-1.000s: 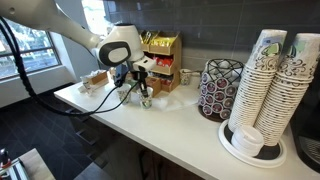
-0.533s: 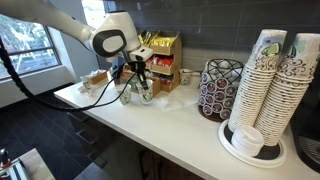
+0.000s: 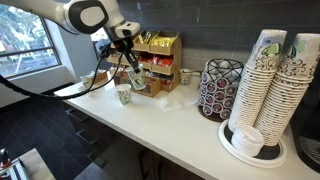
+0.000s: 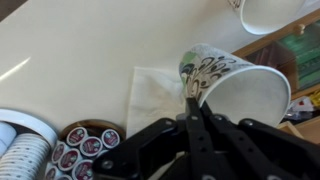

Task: Swap the cups in the stack

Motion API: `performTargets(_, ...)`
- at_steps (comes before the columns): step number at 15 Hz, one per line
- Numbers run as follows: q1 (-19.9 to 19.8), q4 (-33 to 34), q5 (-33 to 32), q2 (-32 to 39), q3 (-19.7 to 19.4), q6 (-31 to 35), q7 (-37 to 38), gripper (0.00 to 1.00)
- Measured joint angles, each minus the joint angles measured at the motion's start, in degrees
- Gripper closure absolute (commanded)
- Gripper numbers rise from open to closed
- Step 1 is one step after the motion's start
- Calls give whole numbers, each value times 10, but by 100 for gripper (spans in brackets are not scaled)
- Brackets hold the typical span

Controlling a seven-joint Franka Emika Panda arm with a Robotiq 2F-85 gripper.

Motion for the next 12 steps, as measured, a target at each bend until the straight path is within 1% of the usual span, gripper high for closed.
performTargets(4, 26, -7, 27, -27, 11, 0, -112, 96)
performTargets(8, 54, -7, 73, -25, 12, -5, -215, 97)
performTargets(12, 66, -7, 102, -19, 11, -33, -294, 97)
